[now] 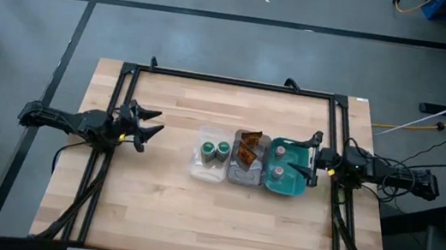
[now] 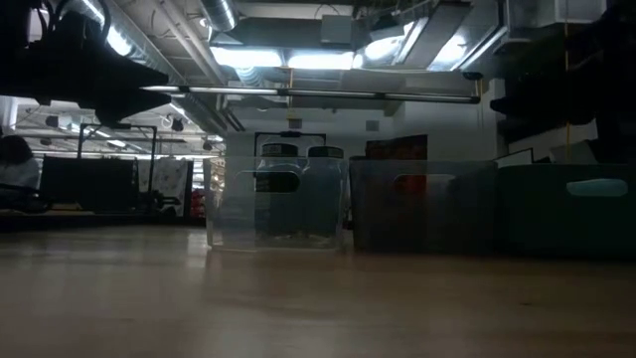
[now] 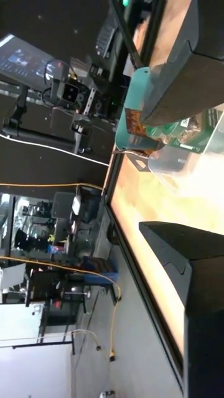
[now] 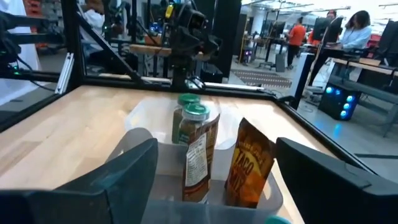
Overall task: Sort spices by type
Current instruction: Return to Home Position
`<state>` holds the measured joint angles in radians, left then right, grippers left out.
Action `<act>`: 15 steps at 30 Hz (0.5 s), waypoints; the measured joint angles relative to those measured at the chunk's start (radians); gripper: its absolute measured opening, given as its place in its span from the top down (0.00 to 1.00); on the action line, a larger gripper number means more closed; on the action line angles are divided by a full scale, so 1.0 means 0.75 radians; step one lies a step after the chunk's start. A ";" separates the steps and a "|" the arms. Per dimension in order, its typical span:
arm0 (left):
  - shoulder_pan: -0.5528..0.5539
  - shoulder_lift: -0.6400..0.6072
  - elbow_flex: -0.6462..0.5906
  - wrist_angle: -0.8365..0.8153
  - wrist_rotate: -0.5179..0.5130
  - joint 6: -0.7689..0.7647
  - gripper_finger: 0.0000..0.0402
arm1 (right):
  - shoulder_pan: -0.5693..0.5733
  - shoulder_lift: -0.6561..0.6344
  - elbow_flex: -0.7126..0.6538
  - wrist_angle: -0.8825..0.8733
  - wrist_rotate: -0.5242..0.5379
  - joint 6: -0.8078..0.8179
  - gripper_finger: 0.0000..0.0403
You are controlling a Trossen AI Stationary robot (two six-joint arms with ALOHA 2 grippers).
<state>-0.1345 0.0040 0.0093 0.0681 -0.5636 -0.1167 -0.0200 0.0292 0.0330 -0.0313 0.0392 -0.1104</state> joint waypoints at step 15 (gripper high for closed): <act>0.000 0.001 0.000 0.000 0.001 0.125 0.39 | 0.000 -0.001 -0.001 -0.005 0.001 0.002 0.20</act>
<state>-0.1346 0.0044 0.0093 0.0681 -0.5632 -0.0231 -0.0200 0.0285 0.0322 -0.0350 0.0402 -0.1093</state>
